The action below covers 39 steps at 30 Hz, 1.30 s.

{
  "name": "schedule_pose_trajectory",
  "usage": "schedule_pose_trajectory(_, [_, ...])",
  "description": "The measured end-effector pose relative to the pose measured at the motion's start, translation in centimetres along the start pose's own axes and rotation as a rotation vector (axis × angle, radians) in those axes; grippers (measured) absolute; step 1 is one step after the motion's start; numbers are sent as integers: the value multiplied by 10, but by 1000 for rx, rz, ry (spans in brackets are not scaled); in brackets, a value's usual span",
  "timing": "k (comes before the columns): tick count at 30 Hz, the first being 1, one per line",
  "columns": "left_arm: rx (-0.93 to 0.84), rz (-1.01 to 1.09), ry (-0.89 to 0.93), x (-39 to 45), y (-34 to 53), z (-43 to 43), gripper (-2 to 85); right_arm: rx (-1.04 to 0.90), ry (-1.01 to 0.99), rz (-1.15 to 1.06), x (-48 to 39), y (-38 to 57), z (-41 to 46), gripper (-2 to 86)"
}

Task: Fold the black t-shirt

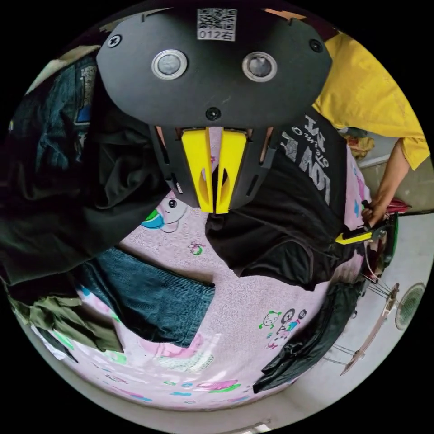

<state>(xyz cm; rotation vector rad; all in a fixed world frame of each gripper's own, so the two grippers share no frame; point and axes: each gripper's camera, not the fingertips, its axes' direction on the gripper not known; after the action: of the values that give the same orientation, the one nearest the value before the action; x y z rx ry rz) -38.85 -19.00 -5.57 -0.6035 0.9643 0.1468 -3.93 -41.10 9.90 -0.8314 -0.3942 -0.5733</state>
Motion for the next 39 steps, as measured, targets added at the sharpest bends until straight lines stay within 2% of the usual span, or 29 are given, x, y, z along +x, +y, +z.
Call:
schedule_pose_trajectory(1, [-1,0,2,1,4,-3,5,-9,66,33,3,0,-5,15])
schedule_pose_trajectory(6, [18,-11,24,4,25,-16,6,-1,120,83,6,2,-14,15])
schedule_pose_trajectory(8, [30,-19,41,4,36,-23,6,31,73,121,9,8,-24,15])
schedule_pose_trajectory(12, [25,-34,67,5,49,-35,5,247,41,256,7,51,-69,12])
schedule_pose_trajectory(14, [22,-24,57,10,56,-44,4,310,-5,227,-8,75,-79,10])
schedule_pose_trajectory(17, [25,-11,31,19,67,-56,4,264,-128,91,-41,92,-67,6])
schedule_pose_trajectory(21, [22,3,12,27,78,-71,3,143,24,138,-50,91,-31,2])
schedule_pose_trajectory(26, [17,-3,26,32,94,-95,3,167,38,204,-48,107,-42,1])
schedule_pose_trajectory(31, [31,0,27,38,109,-117,3,146,-140,42,-89,155,-47,1])
schedule_pose_trajectory(32, [32,-1,26,39,111,-123,4,130,-137,23,-93,159,-42,1])
schedule_pose_trajectory(34, [31,-4,26,42,115,-132,4,25,-7,32,-100,170,-16,1])
schedule_pose_trajectory(39, [42,-33,63,40,125,-166,3,160,-68,113,-102,192,-39,2])
